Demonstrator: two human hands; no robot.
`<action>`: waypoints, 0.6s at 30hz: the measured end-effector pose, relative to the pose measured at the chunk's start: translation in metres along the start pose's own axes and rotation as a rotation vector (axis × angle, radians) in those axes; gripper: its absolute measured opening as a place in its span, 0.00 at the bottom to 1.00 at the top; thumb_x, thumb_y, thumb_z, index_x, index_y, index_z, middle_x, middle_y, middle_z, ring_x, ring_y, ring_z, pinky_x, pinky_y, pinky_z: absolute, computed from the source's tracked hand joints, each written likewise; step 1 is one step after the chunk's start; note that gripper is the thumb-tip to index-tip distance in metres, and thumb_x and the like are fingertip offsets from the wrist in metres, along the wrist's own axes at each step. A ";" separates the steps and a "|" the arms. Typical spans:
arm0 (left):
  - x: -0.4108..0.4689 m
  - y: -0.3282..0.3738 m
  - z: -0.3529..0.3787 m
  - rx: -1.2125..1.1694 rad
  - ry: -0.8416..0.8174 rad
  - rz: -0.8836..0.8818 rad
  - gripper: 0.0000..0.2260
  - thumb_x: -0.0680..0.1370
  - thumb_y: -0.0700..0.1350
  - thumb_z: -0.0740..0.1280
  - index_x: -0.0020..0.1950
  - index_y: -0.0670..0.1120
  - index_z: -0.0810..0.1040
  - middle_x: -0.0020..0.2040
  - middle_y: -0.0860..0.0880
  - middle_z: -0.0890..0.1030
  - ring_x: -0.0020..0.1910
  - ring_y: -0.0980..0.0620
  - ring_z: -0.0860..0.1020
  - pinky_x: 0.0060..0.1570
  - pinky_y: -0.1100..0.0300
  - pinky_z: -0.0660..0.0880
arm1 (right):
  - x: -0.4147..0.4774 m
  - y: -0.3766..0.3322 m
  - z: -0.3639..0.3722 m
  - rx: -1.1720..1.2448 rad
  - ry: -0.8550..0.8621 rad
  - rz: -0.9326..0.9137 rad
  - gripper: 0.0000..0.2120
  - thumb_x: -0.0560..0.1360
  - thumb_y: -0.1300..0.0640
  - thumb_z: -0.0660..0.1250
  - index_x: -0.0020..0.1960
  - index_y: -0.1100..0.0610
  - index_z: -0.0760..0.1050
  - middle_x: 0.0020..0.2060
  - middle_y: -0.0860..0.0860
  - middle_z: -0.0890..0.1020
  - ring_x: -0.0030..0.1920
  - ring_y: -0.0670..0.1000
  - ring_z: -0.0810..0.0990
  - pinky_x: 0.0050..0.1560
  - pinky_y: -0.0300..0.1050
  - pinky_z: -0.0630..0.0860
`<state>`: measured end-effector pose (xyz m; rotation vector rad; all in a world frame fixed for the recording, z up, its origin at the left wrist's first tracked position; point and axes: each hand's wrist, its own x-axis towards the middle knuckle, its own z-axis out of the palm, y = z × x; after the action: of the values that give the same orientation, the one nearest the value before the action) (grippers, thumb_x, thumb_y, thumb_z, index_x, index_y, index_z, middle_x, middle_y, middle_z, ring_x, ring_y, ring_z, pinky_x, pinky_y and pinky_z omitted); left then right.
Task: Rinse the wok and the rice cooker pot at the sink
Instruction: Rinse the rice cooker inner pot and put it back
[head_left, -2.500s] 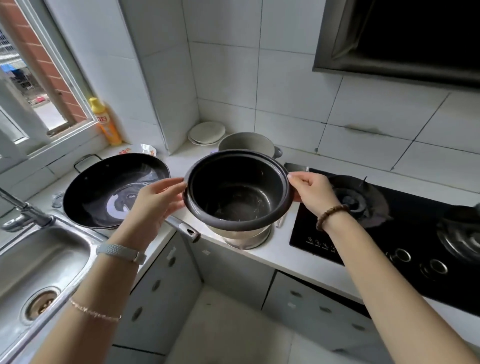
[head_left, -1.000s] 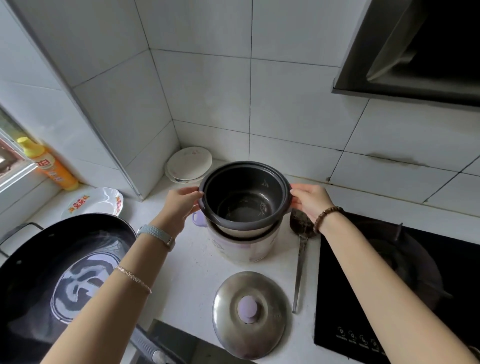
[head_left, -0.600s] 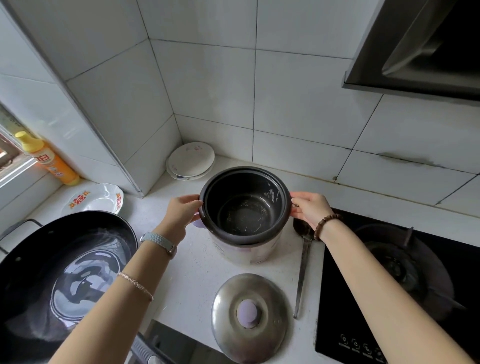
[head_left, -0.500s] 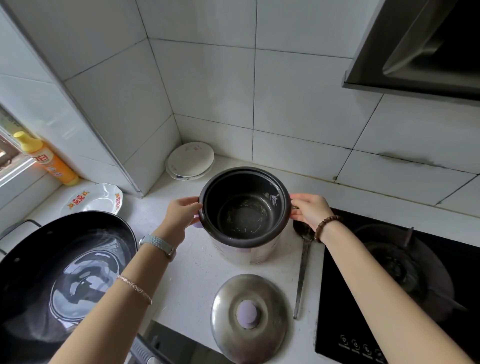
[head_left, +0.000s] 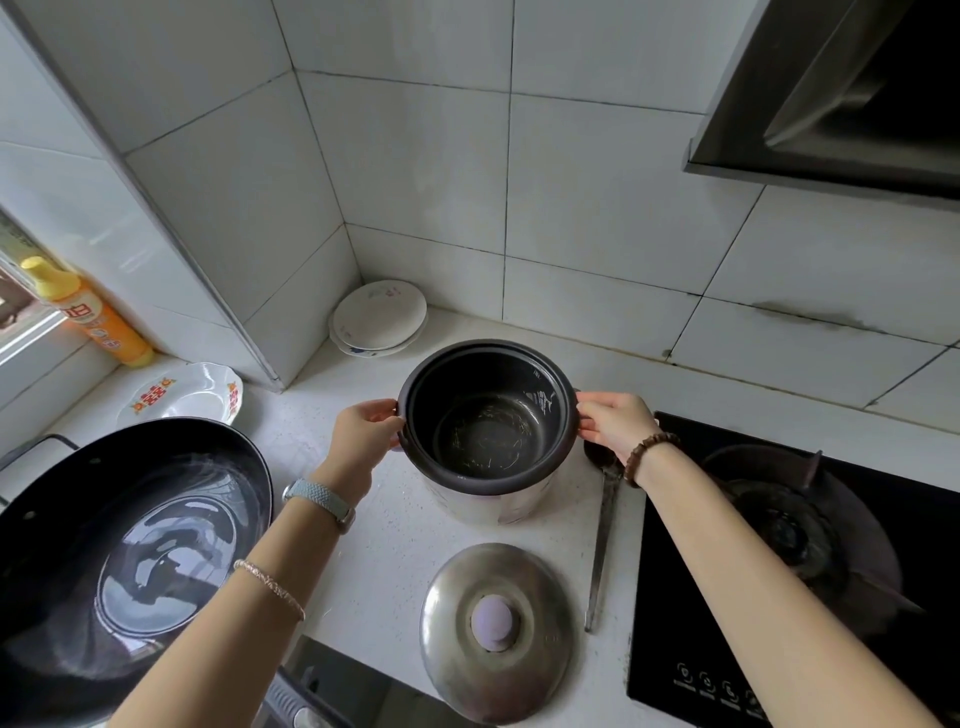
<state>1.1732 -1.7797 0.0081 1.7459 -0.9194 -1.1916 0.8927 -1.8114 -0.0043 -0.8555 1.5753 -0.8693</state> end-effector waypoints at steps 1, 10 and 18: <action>0.000 -0.002 -0.001 -0.011 0.004 -0.007 0.15 0.77 0.29 0.64 0.64 0.35 0.76 0.47 0.43 0.81 0.39 0.51 0.79 0.32 0.68 0.78 | -0.001 0.000 0.001 0.002 0.001 0.002 0.14 0.78 0.67 0.63 0.62 0.64 0.77 0.50 0.58 0.83 0.52 0.55 0.82 0.55 0.48 0.79; -0.023 -0.021 -0.016 0.116 0.085 0.182 0.15 0.78 0.39 0.67 0.65 0.45 0.77 0.57 0.47 0.81 0.54 0.50 0.80 0.51 0.58 0.76 | -0.040 0.004 -0.008 -0.210 0.078 -0.217 0.20 0.76 0.58 0.67 0.67 0.57 0.72 0.55 0.53 0.80 0.53 0.50 0.80 0.58 0.50 0.78; -0.092 -0.053 -0.034 0.434 0.134 0.578 0.13 0.78 0.43 0.68 0.62 0.47 0.78 0.57 0.51 0.78 0.58 0.53 0.76 0.59 0.57 0.73 | -0.111 0.042 -0.006 -0.287 0.070 -0.545 0.16 0.73 0.57 0.72 0.60 0.51 0.75 0.55 0.47 0.79 0.53 0.45 0.79 0.55 0.40 0.76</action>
<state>1.1857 -1.6691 0.0006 1.6777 -1.5495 -0.5167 0.8996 -1.6936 0.0105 -1.5195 1.5721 -1.0733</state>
